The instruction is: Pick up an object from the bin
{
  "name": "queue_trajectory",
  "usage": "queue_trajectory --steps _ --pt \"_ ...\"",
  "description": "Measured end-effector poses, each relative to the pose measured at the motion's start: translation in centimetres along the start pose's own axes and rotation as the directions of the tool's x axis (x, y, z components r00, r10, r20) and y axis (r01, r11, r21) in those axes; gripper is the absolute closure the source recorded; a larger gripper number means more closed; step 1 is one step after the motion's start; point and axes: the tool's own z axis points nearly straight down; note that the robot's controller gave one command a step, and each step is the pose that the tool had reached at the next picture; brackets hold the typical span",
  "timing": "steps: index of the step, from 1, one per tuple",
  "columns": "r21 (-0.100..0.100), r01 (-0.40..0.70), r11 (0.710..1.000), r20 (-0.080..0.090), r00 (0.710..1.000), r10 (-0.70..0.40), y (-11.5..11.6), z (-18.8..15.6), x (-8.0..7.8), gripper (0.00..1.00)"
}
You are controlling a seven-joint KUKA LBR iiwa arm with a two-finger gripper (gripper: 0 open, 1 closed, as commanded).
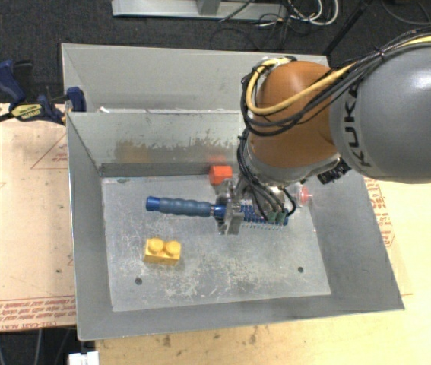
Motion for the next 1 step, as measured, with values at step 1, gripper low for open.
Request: queue_trajectory --steps 1 --pt "0.001 0.299 0.954 -0.003 0.954 -0.299 0.52 -8.27 -1.77 1.0"
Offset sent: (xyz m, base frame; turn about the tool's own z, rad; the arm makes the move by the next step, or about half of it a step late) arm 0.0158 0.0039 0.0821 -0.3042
